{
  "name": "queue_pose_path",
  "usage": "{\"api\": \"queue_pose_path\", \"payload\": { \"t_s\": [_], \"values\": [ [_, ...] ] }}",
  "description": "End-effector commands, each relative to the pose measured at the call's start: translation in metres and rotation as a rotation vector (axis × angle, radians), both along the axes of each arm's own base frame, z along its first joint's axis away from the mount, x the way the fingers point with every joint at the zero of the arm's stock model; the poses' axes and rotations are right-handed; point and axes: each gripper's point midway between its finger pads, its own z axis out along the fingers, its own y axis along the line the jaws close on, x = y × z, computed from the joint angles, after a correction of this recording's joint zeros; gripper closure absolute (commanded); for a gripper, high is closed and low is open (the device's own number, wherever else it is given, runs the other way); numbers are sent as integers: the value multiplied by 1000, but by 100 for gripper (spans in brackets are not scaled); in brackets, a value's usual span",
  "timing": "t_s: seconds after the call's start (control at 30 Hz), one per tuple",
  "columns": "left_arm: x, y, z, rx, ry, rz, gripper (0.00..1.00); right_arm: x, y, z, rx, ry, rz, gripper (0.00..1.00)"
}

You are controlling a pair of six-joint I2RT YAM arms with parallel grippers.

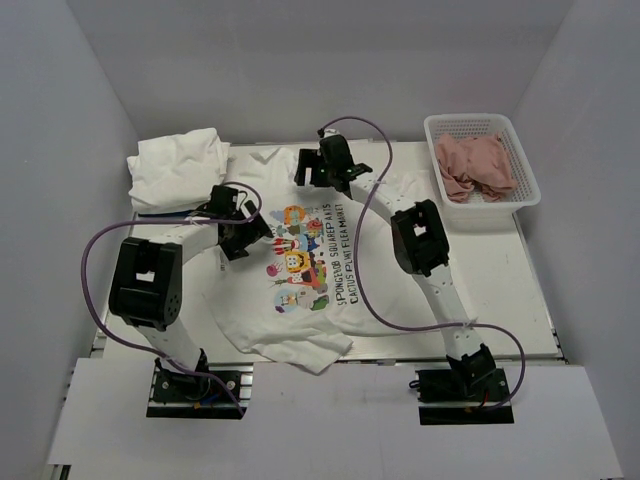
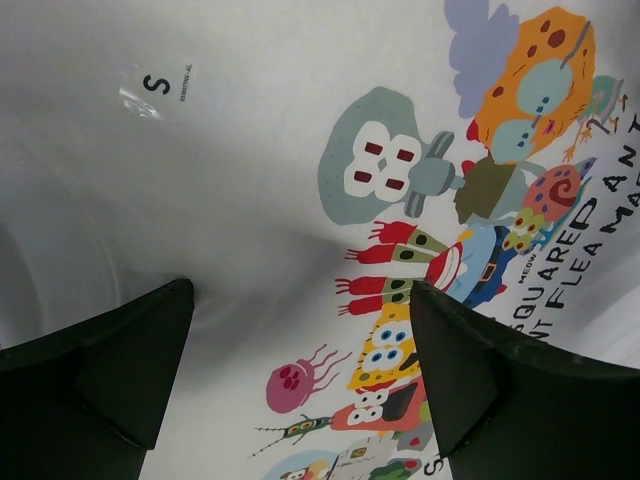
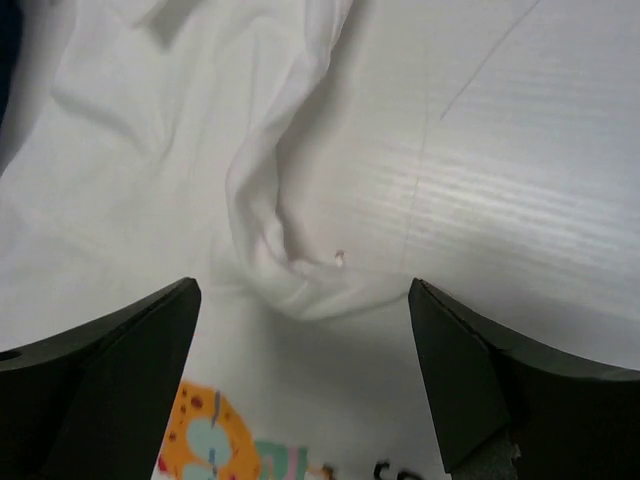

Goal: Fold and stack the t-shirts
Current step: Flatten out the tshirt

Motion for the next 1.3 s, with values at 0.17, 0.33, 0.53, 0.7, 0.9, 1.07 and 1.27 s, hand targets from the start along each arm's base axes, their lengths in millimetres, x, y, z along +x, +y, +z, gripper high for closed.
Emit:
{"api": "queue_pose_path", "payload": {
  "t_s": [0.17,0.33,0.53,0.7,0.9,1.07,1.27],
  "values": [
    [-39,20,-15,92,119,-2,0,85,-58,14,113,-151,-310,10],
    [-17,18,8,96,42,-13,0,96,-73,74,111,-266,-245,10],
    [20,12,41,88,-61,-26,0,60,-99,173,-55,-397,-162,10],
    [20,27,49,199,-20,4,0,-28,-154,135,-166,-240,-200,10],
    [-14,55,13,384,223,-8,0,-140,-211,59,-298,23,-239,10],
    [-6,47,-7,381,272,-41,0,-176,-218,18,-318,186,-243,10],
    [42,31,-28,366,262,-100,0,-169,-238,-30,-427,299,-301,10]
  ]
}}
